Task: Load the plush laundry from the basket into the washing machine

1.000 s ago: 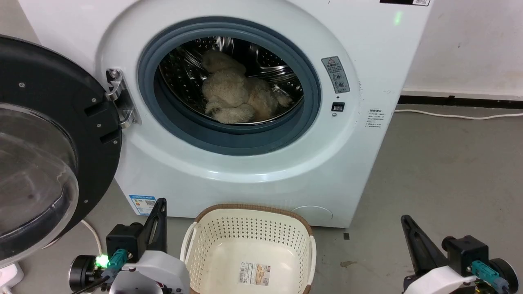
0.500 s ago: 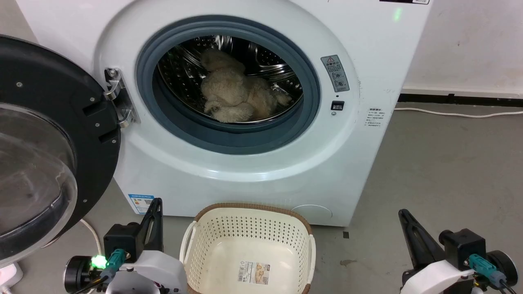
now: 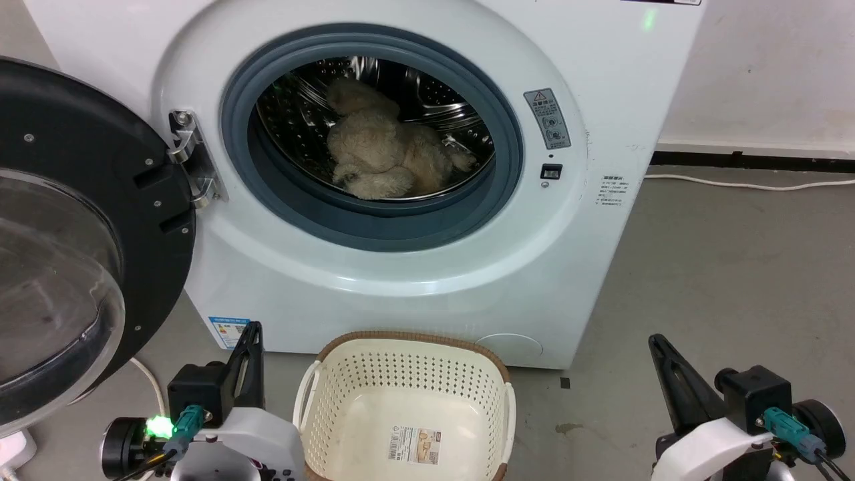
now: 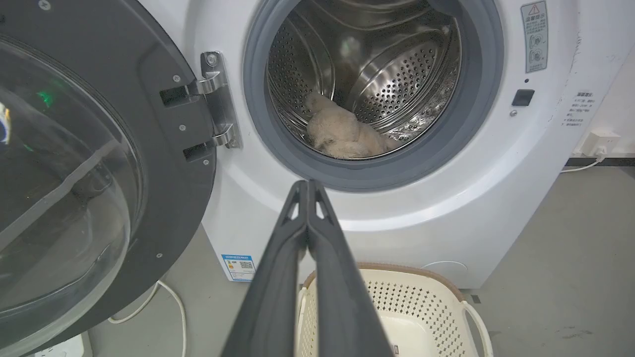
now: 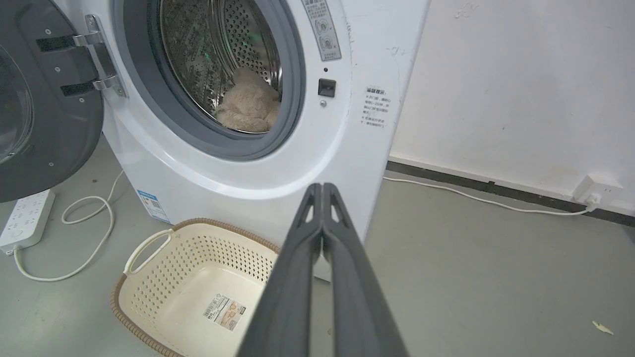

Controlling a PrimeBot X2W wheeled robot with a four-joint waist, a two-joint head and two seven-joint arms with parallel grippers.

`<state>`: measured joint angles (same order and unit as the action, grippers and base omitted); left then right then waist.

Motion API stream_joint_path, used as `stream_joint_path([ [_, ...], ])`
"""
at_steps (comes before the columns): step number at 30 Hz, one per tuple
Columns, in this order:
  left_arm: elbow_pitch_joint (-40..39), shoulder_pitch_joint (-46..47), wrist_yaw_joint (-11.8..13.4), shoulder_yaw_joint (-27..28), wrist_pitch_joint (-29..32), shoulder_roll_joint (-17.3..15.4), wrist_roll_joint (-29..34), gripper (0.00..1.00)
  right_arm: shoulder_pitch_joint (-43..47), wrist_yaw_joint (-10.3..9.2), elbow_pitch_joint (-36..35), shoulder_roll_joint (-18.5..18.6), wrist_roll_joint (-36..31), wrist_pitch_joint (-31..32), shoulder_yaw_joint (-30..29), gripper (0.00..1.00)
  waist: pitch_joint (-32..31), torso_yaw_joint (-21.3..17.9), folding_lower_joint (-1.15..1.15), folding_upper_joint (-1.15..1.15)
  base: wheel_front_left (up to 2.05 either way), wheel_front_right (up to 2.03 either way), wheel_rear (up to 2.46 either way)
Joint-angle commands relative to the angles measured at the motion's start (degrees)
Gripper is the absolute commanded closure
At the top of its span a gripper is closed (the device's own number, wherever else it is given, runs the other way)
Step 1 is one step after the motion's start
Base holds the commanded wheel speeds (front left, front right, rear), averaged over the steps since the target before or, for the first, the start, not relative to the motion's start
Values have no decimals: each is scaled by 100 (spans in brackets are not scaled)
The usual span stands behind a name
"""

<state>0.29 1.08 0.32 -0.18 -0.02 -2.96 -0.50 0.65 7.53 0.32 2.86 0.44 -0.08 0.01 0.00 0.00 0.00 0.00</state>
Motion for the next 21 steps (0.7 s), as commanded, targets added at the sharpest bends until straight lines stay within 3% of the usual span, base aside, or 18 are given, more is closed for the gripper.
stream_joint_path([
  [1,-29,-108,-32,18,2,8,50,100,-65,-4,-32,1,-44,8,-1,100,0,0,0,0,0,0,0],
  [21,-29,-108,-32,18,2,8,50,100,-65,-4,-32,1,-44,8,-1,100,0,0,0,0,0,0,0],
])
